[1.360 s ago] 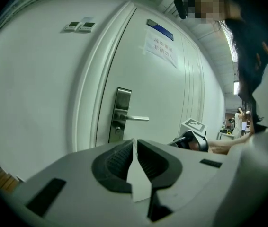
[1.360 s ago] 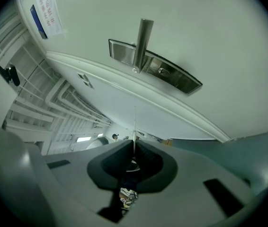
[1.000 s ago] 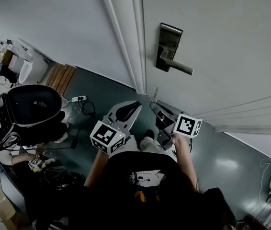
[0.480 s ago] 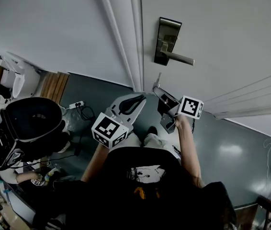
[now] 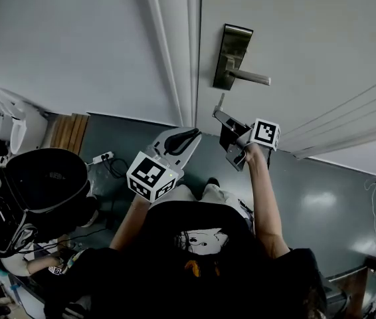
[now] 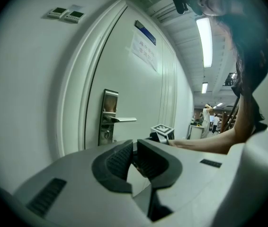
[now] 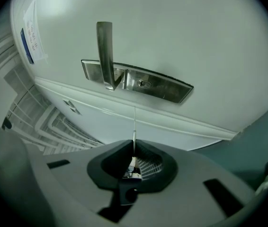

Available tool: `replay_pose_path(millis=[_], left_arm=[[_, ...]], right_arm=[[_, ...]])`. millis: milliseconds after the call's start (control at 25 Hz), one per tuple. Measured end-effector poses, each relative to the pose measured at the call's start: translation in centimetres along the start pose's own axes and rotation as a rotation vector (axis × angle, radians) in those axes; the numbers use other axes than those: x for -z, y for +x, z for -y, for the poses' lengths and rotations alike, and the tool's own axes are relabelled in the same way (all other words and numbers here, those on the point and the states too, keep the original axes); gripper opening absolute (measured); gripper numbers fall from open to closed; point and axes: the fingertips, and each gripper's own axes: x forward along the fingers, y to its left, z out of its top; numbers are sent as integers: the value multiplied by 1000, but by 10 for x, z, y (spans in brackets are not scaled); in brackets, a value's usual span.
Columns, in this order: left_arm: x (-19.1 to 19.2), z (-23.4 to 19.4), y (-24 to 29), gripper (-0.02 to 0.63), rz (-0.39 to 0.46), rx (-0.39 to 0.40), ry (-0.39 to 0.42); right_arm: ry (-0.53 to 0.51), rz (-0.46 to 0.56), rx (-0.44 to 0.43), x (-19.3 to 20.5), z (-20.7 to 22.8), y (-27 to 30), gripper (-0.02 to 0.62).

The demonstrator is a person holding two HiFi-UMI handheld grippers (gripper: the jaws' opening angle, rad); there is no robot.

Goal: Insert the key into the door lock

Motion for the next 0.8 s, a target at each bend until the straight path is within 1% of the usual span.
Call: replay_pose_path(millis=[240,400,600,800], left_arm=[[3,-4,7,32,23,43,36],[5,-3,9,32,30,62,51],[8,-5,10,32,38,69,62],[9,-14,17,32,57,63,59]], right_arm=[[49,39,-47,-14,2,4,21],[54,55,-63,-24,0,4,21],[85,61,-104,-33,-1,9,21],[103,45,-124,-42,-1,22,21]])
